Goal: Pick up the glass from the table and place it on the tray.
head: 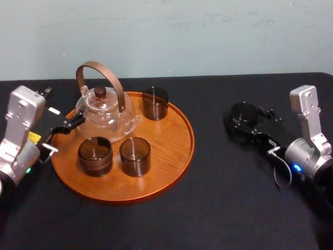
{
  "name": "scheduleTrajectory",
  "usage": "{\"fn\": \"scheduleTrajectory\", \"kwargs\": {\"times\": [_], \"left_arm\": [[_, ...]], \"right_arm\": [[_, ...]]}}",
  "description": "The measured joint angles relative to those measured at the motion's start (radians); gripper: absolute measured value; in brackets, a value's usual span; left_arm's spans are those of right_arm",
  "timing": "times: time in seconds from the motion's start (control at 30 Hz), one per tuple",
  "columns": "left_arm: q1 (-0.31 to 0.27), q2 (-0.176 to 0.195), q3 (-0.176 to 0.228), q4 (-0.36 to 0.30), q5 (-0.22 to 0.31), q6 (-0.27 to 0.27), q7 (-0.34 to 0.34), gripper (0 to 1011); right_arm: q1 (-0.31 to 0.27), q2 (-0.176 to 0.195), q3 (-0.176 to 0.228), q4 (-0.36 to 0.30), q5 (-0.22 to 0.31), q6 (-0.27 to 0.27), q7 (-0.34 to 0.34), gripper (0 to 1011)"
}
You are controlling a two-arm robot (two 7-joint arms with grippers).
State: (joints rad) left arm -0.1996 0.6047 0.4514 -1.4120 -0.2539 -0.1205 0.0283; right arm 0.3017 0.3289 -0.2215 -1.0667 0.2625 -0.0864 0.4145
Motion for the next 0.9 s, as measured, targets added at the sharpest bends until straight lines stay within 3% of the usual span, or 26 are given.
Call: {"fn": "scheduleTrajectory", "kwargs": {"times": [0.43,0.9], "left_arm": [[0.000,0.000,0.000,0.000,0.000,0.000,0.000,1001],[0.000,0.000,0.000,0.000,0.000,0.000,0.000,1002]], "right_arm": [[0.050,-0.011,-0.013,0.068,0.002,-0.022,0.019,1002],[0.045,-0.010,-0.011,0.063,0.002,-0.021,0.018,1002]]}}
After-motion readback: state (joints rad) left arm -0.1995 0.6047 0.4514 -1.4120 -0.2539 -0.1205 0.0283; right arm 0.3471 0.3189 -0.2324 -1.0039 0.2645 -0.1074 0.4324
